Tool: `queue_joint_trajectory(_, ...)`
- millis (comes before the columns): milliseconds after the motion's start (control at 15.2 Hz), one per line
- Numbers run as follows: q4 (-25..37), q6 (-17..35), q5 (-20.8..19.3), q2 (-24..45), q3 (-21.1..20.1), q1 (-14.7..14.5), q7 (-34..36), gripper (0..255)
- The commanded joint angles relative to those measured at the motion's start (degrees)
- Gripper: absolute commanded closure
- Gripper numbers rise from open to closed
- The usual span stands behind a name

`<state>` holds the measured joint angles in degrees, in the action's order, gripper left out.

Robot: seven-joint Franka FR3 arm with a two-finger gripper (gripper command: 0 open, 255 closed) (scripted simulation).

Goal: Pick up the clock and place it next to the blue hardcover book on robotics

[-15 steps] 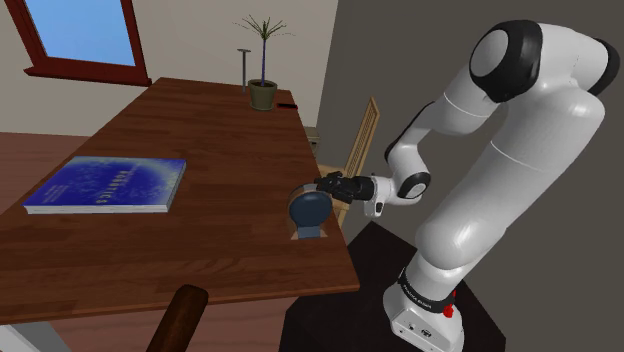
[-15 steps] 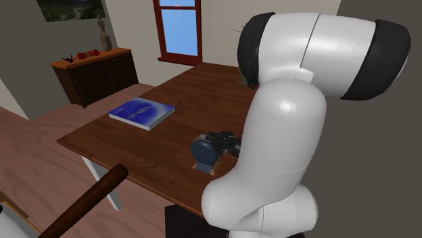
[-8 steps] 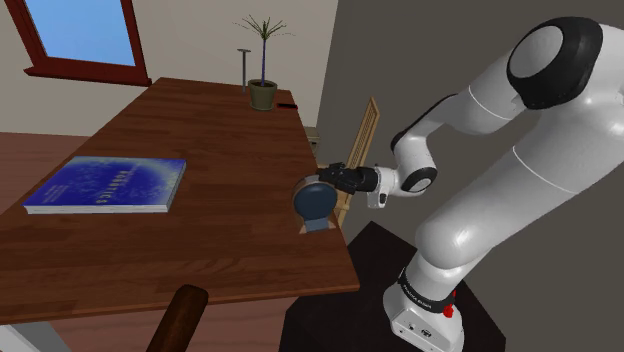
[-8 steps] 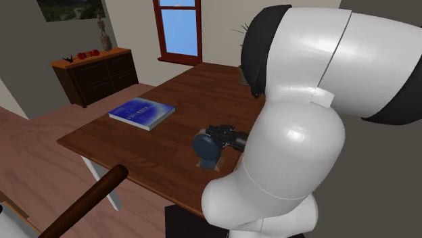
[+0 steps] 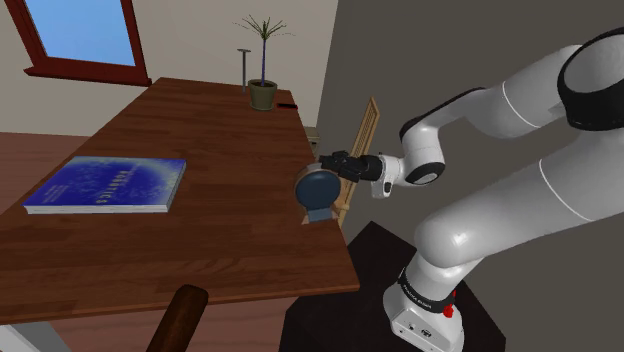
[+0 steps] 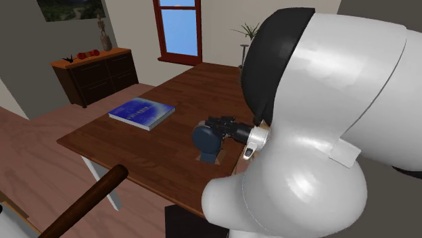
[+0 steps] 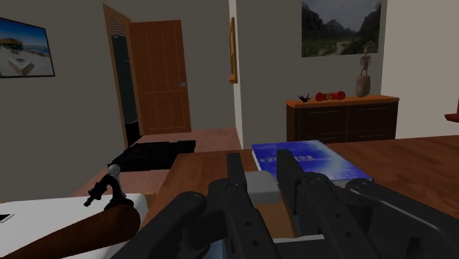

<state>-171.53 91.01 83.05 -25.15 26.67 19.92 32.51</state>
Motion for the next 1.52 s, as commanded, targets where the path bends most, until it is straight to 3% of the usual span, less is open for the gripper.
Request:
queue_joint_trajectory(0,-0.29,0.79,0.03,-2.74,-0.62,0.43,2.39,255)
queue_joint_trajectory(1452,2.07,5.53,1.85,-23.88,-7.61,3.37,25.65,255)
